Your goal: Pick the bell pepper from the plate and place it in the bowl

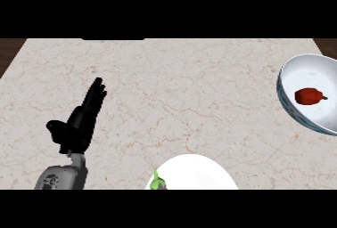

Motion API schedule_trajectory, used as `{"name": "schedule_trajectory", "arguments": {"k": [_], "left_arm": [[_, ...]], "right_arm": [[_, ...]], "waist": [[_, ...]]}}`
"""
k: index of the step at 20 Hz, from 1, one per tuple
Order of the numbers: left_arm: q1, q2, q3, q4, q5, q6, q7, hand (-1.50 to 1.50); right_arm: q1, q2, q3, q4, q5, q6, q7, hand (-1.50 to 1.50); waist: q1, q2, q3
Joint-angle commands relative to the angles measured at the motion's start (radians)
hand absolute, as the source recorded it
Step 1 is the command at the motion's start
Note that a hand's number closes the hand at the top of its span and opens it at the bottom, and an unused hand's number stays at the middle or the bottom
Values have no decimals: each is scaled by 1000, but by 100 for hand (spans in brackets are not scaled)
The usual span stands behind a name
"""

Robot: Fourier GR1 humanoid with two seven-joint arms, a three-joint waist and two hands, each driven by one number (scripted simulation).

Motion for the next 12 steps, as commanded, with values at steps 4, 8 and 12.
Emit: {"name": "schedule_trajectory", "arguments": {"k": [4, 8, 12], "left_arm": [[-1, 3, 14, -3, 14, -9, 10, 0], [22, -30, -34, -20, -41, 29, -13, 0], [33, 6, -3, -42, 0, -20, 10, 0]], "right_arm": [[120, -47, -84, 15, -152, 167, -31, -150], [185, -108, -125, 41, -220, 284, -41, -150], [207, -96, -81, 56, -201, 280, -109, -150]], "waist": [[3, 1, 0], [4, 1, 0], [9, 2, 0]]}}
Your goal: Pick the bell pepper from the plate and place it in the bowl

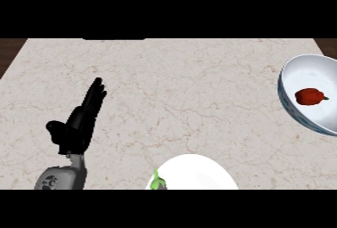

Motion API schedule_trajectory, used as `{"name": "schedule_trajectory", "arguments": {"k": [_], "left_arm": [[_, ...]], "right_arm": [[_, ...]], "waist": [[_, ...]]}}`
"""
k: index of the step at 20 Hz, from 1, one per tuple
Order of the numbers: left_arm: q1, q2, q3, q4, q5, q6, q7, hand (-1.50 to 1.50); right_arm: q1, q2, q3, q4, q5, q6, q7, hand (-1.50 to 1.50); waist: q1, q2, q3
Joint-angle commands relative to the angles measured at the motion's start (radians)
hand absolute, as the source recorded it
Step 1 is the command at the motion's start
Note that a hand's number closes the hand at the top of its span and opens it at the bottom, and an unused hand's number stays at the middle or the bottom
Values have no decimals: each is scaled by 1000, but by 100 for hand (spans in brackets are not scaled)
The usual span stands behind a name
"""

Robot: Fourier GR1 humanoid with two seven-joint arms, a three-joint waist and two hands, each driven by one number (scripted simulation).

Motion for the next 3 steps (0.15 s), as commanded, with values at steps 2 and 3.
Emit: {"name": "schedule_trajectory", "arguments": {"k": [2, 3], "left_arm": [[71, 21, 15, -81, 41, -40, 11, 0], [22, 18, 26, 11, 22, -32, -32, 0]], "right_arm": [[65, -45, -13, -5, -36, 70, -38, -150], [76, -8, 2, -3, -29, 37, -67, -150]], "waist": [[4, 0, 0], [2, 1, 0]]}}
